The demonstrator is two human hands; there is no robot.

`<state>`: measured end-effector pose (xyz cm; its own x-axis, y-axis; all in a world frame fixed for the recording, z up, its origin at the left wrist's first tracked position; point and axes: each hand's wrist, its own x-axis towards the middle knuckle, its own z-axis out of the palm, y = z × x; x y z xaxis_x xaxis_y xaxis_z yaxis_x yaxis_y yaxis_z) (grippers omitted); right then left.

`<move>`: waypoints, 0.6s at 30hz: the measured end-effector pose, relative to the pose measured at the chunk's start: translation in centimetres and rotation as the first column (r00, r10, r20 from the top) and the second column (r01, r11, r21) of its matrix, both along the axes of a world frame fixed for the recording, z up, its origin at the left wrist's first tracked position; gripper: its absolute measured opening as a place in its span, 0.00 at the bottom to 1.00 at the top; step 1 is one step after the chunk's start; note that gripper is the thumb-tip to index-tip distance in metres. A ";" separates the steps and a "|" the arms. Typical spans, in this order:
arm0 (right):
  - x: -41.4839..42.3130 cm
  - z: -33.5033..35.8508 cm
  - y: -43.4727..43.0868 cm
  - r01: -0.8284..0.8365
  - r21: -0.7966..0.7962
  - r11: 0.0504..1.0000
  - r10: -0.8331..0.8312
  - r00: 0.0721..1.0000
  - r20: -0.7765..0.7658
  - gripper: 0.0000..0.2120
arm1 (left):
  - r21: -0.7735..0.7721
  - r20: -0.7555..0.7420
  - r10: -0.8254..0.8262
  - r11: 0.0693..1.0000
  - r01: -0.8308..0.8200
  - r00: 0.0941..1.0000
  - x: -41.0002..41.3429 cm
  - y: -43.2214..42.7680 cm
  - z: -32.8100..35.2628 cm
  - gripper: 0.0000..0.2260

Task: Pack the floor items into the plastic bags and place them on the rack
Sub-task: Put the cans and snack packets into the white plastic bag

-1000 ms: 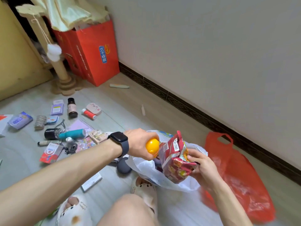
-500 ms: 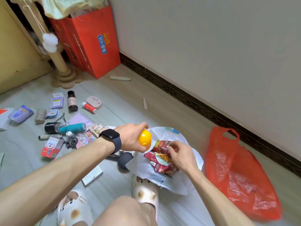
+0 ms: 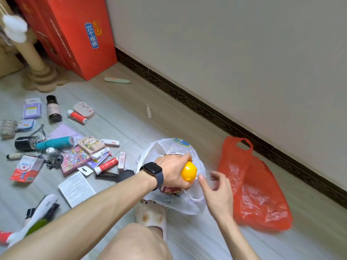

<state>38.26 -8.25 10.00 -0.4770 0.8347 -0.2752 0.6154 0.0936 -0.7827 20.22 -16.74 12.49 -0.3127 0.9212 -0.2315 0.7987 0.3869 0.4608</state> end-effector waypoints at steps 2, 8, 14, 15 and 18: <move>1.9 -1.9 -0.2 -0.125 0.223 0.967 0.054 0.952 0.301 0.47 | -0.023 -0.018 -0.034 0.999 0.033 0.999 0.5 0.0 -1.3 0.30; 3.4 -6.7 -0.2 -0.597 0.150 0.788 0.356 0.641 0.679 0.26 | -0.084 -0.063 -0.113 0.991 0.107 0.992 1.7 0.5 -3.2 0.28; 1.6 -2.9 4.5 0.331 0.027 0.943 -0.331 0.944 -0.008 0.17 | 0.017 0.038 -0.059 0.998 0.059 0.998 0.0 0.7 -2.9 0.24; 1.6 -1.7 5.4 0.454 -0.119 0.883 -0.468 0.872 -0.143 0.20 | 0.025 0.035 -0.048 0.999 0.047 0.998 -0.4 0.7 -2.9 0.25; 2.0 2.4 6.4 0.383 -0.460 0.801 -0.575 0.707 -0.413 0.23 | 0.003 -0.031 -0.069 0.998 0.070 0.997 -0.7 1.5 -3.3 0.26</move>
<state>40.24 -1.81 12.44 -0.1814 0.8967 -0.4037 0.0050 -0.4097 -0.9122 19.55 -15.28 9.22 -0.2547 0.9419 -0.2192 0.8374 0.3281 0.4372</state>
